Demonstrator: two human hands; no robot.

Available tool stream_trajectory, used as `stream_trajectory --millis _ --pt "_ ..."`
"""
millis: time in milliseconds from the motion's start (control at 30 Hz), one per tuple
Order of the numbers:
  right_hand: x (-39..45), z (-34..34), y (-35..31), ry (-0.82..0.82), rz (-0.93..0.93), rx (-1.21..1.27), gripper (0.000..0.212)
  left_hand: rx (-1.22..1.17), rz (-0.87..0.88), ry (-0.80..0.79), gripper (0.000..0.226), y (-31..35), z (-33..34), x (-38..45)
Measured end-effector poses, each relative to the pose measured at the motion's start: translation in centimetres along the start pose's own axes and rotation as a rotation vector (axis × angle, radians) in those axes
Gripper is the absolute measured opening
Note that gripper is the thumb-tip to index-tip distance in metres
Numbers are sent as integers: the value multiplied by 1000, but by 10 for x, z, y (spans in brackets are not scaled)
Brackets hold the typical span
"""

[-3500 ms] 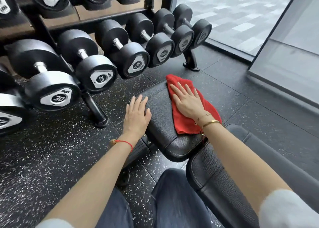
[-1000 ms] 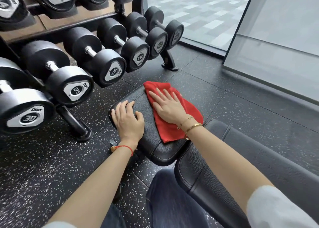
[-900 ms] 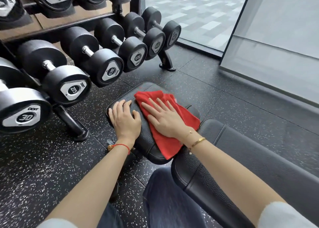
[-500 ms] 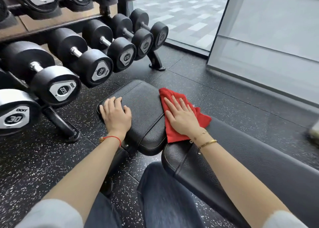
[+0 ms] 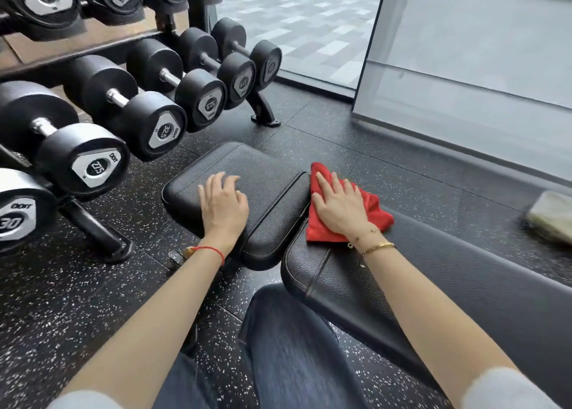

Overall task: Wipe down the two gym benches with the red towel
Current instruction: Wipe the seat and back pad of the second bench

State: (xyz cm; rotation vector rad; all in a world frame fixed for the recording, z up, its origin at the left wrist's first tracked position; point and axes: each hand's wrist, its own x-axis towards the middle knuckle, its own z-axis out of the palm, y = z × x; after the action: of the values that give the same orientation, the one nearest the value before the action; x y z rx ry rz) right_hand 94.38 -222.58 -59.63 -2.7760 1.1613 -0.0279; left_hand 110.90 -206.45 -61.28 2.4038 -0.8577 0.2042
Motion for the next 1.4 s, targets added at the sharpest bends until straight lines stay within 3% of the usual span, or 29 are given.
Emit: stream_trajectory --millis 167,300,633,900,1000,1100,1233,1400 --pt "-49 14 -12 35 -123 -1 61 -36 40 -51 40 30 21 -15" --pt "-81 22 -17 55 -233 4 59 21 50 -5 39 31 28 -21" --pt "3 6 -16 -28 -26 0 62 39 57 15 39 32 25 -21" --pt "-99 17 -5 16 -320 4 60 38 67 12 40 29 27 -23" --pt "-94 13 20 50 -272 13 56 55 66 -12 42 29 26 -24" --pt "-62 10 37 65 -103 8 55 71 59 -34 43 29 26 -25" --pt "-24 2 23 16 10 1 56 63 54 -39 43 32 25 -25" --pt "-75 9 4 12 -219 1 57 54 55 -27 42 31 26 -24"
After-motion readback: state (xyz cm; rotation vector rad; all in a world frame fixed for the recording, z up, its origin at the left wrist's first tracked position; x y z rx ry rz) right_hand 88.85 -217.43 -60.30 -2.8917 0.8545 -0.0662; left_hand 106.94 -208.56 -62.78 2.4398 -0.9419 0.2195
